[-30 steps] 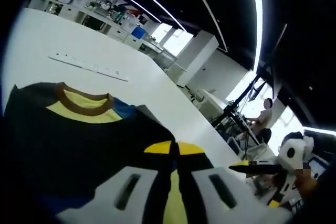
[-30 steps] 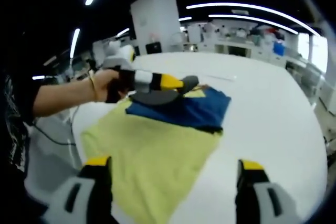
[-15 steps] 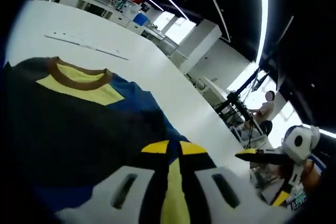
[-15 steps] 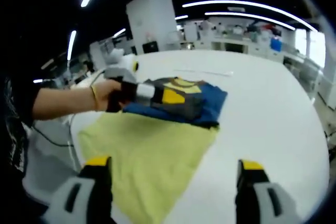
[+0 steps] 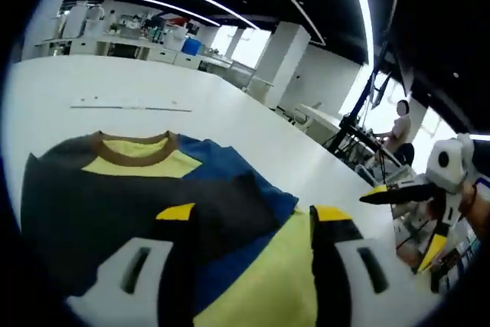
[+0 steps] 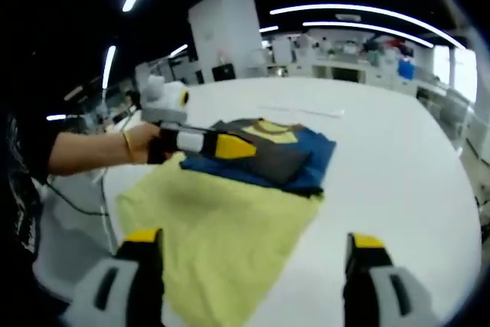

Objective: Fold the garment on the visible template until the final outline fits inside the template.

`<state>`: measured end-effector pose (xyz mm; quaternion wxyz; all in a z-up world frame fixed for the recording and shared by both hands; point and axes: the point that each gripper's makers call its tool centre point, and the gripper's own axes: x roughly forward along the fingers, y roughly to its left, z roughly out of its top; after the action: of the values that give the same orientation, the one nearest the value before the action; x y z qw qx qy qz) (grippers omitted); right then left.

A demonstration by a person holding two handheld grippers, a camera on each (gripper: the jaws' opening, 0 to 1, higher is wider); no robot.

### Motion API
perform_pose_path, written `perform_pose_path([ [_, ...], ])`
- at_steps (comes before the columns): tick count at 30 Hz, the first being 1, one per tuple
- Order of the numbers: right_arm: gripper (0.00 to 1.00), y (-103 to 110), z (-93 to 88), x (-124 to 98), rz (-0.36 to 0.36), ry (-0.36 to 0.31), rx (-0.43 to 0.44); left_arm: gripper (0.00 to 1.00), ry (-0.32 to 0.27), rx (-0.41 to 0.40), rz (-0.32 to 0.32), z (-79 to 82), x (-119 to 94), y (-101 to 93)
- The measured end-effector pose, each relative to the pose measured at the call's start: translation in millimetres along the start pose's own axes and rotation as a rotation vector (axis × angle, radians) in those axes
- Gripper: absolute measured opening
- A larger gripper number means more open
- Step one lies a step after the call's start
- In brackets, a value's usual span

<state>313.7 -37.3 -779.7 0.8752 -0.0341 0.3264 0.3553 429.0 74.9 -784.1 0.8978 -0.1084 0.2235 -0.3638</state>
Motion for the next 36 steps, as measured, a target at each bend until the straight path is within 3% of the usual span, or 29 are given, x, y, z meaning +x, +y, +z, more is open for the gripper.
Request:
perform_pose_path([
  [4,0.99,2,1.7,0,0.003,-0.005,-0.010,0.73,-0.038,0.121,0.058,10.7,-14,11.7],
  [7,0.99,2,1.2,0,0.003,-0.004,-0.012,0.88,-0.047,0.159,0.080,15.6,-25,14.1],
  [16,0.99,2,3.6,0,0.003,-0.006,-0.022,0.99,-0.038,0.194,0.172,16.8,-65,49.7],
  [18,0.99,3,6.1,1,0.006,-0.012,-0.020,0.99,-0.022,0.213,0.196,14.6,-76,59.3],
  [23,0.99,3,11.6,4,0.015,-0.019,-0.030,0.97,-0.046,0.206,0.223,15.0,-100,77.6],
  [31,0.99,3,13.3,6,0.020,-0.020,-0.036,0.81,-0.037,0.258,0.285,11.9,-129,100.4],
  [36,0.99,4,12.9,8,0.022,-0.016,-0.035,0.65,0.047,0.309,0.323,-7.5,-147,121.2],
])
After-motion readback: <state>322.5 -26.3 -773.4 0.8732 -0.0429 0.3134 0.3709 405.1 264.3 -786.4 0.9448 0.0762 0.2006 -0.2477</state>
